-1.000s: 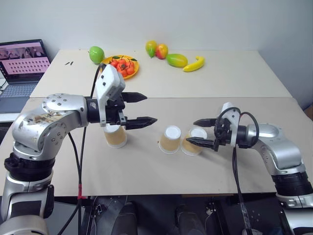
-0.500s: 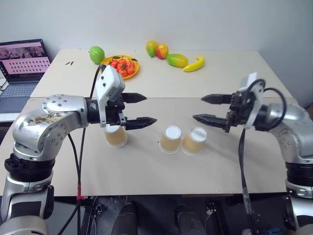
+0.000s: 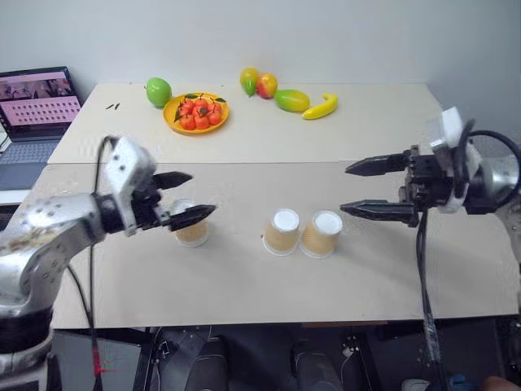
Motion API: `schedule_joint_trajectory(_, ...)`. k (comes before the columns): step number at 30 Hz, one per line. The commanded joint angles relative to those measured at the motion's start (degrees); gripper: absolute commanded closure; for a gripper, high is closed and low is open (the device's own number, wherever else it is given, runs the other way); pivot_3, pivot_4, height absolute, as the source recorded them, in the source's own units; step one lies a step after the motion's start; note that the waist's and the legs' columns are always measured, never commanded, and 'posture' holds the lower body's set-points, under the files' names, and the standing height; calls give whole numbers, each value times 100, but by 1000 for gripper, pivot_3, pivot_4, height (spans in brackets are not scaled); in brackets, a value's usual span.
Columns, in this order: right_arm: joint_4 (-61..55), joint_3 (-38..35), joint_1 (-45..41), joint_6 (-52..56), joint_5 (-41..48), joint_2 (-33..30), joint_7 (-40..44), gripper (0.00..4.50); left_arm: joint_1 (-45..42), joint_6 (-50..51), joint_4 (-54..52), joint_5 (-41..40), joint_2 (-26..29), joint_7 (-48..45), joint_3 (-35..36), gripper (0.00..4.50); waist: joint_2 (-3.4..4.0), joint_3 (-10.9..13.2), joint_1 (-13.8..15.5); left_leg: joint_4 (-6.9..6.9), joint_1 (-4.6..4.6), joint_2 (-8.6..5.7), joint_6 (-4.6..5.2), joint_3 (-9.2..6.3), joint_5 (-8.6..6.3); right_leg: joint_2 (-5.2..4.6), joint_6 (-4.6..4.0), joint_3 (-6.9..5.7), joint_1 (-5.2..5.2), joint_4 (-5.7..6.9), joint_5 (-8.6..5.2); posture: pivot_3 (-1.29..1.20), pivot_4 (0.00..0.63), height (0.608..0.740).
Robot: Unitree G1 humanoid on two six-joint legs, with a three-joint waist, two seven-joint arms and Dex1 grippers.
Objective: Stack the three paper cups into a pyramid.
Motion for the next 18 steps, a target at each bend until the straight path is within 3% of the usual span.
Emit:
schedule_joint_trajectory(1, 331, 76, -274, -204, -133, -148, 370, 131, 784, -21, -738, -292, -404, 553, 917, 0, -8, 4, 43, 2, -1, 1, 2, -4, -2, 2, -4, -4, -3, 2, -3, 0, 150, 732)
schedule_joint_trajectory(4, 590, 128, -398, -283, -204, -161, 572, 131, 1572, -597, -922, 213, -982, 995, 1016, 0, -7, 3, 122, 5, -5, 1, 1, -9, -2, 2, -6, -12, -5, 4, -4, 0, 150, 732)
schedule_joint_trajectory(9, 942, 152, -694, -384, -311, -11, 580, 131, 2788, -2230, -891, 1565, -1779, 1257, 280, 0, -12, 1, 123, 8, -3, -2, -1, -3, -2, 1, -10, -7, 1, -11, 0, 0, 150, 732)
schedule_joint_trajectory(18, 713, 75, -835, -159, -247, -86, 479, 131, 2364, -3699, 45, 2593, -2331, 1645, -640, 0, -10, 0, 224, 12, -4, -1, -4, -4, 0, 4, -11, -7, 1, -11, 1, 0, 150, 732)
